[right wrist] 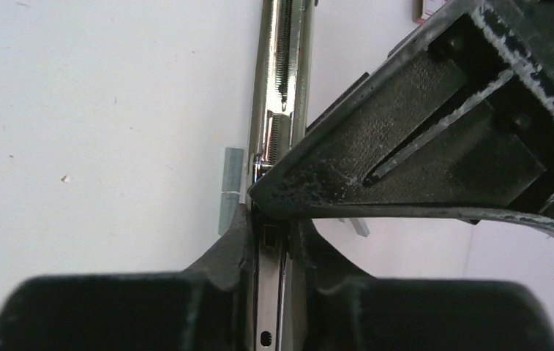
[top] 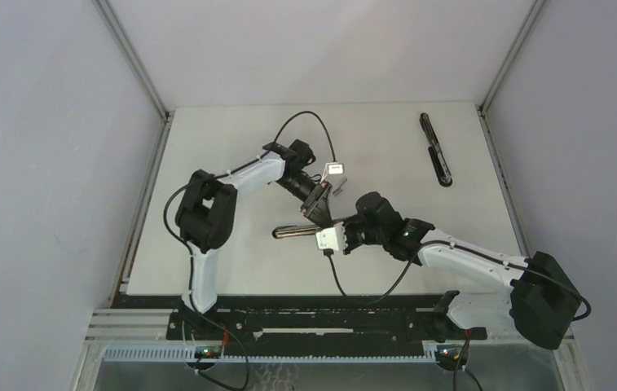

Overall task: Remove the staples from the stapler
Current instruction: Place the stapler at the center of the board.

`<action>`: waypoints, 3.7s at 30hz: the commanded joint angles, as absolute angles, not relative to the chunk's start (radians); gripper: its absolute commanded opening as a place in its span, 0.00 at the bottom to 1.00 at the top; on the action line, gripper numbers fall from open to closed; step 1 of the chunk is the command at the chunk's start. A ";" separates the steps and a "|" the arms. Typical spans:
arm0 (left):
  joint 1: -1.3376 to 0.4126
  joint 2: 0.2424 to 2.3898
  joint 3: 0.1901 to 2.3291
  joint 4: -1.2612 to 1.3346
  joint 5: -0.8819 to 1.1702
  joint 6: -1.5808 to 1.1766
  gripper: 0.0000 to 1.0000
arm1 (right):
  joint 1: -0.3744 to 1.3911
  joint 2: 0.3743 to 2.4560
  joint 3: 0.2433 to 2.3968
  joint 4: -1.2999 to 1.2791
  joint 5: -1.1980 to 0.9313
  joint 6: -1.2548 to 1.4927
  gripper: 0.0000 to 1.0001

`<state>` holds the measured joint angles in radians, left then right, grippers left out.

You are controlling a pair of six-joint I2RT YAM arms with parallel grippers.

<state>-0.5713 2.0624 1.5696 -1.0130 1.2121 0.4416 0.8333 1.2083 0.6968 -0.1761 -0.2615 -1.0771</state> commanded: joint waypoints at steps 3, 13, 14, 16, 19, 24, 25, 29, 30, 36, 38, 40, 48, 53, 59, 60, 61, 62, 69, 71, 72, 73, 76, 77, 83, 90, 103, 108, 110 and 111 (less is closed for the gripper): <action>-0.530 1.998 1.643 -1.085 1.279 0.527 0.76 | 0.821 1.196 0.740 -0.149 -0.256 -1.018 0.00; -0.428 1.937 1.635 -1.084 1.244 0.532 0.94 | 0.784 1.176 0.747 -0.134 -0.265 -0.968 0.00; -0.419 1.933 1.635 -1.083 1.239 0.533 0.96 | 0.781 1.177 0.749 -0.135 -0.266 -0.963 0.00; -0.403 1.922 1.641 -1.084 1.224 0.533 1.00 | 0.775 1.175 0.750 -0.131 -0.270 -0.954 0.00; -0.374 1.895 1.649 -1.080 1.189 0.533 1.00 | 0.758 1.175 0.759 -0.130 -0.276 -0.929 0.00; -0.305 1.809 1.623 -0.977 1.099 0.430 0.99 | 0.714 1.174 0.777 -0.126 -0.299 -0.870 0.00; -0.289 1.786 1.604 -0.933 1.077 0.398 1.00 | 0.704 1.174 0.780 -0.124 -0.302 -0.859 0.00; -0.219 1.685 1.511 -0.774 0.995 0.288 1.00 | 0.659 1.175 0.800 -0.116 -0.310 -0.787 0.00; -0.203 1.667 1.493 -0.746 0.974 0.267 1.00 | 0.648 1.176 0.807 -0.115 -0.307 -0.765 0.00; -0.101 1.540 1.374 -0.634 0.865 0.206 1.00 | 0.568 1.192 0.854 -0.105 -0.274 -0.627 0.00; -0.077 1.498 1.339 -0.624 0.815 0.211 1.00 | 0.543 1.196 0.870 -0.103 -0.256 -0.582 0.00; -0.052 1.449 1.294 -0.607 0.776 0.212 1.00 | 0.519 1.202 0.886 -0.100 -0.232 -0.540 0.00; 0.053 1.253 1.121 -0.599 0.681 0.255 1.00 | 0.425 1.226 0.940 -0.087 -0.130 -0.371 0.00; 0.100 1.161 1.049 -0.661 0.665 0.320 1.00 | 0.394 1.244 0.957 -0.068 -0.044 -0.314 0.00; 0.109 1.050 0.950 -0.684 0.634 0.368 1.00 | 0.312 1.299 0.994 -0.072 0.002 -0.245 0.00; 0.110 1.034 0.931 -0.676 0.629 0.369 1.00 | 0.291 1.315 1.005 -0.077 0.003 -0.230 0.00; 0.110 1.021 0.916 -0.666 0.624 0.369 1.00 | 0.266 1.331 1.020 -0.086 -0.007 -0.213 0.00; 0.109 1.010 0.906 -0.659 0.616 0.366 1.00 | 0.238 1.351 1.039 -0.097 -0.020 -0.191 0.00; 0.109 0.983 0.867 -0.621 0.605 0.369 1.00 | 0.093 1.535 1.201 -0.180 -0.086 -0.076 0.00; 0.109 0.982 0.861 -0.618 0.603 0.371 1.00 | 0.069 1.595 1.241 -0.188 -0.092 -0.057 0.00; 0.109 0.982 0.858 -0.617 0.604 0.371 1.00 | 0.062 1.619 1.265 -0.189 -0.089 -0.055 0.00; 0.110 0.982 0.856 -0.616 0.607 0.372 1.00 | 0.056 1.643 1.282 -0.190 -0.084 -0.055 0.00; 0.109 0.985 0.850 -0.614 0.609 0.373 1.00 | 0.043 1.706 1.325 -0.196 -0.077 -0.056 0.00; 0.109 0.988 0.848 -0.614 0.609 0.373 1.00 | 0.040 1.724 1.347 -0.200 -0.078 -0.058 0.00; 0.109 0.984 0.840 -0.611 0.614 0.378 1.00 | 0.034 1.838 1.451 -0.259 -0.078 -0.092 0.00; 0.109 0.985 0.834 -0.608 0.620 0.381 1.00 | 0.012 1.921 1.528 -0.307 -0.096 -0.108 0.00; 0.109 0.985 0.828 -0.605 0.624 0.386 1.00 | 0.001 2.056 1.637 -0.346 -0.057 -0.129 0.00; 0.110 0.984 0.824 -0.605 0.624 0.388 1.00 | 0.000 2.094 1.675 -0.361 -0.053 -0.107 0.00; 0.109 0.984 0.824 -0.604 0.625 0.389 1.00 | 0.000 2.110 1.691 -0.368 -0.049 -0.101 0.00; 0.109 0.985 0.823 -0.606 0.627 0.390 1.00 | 0.000 2.117 1.698 -0.371 -0.046 -0.096 0.00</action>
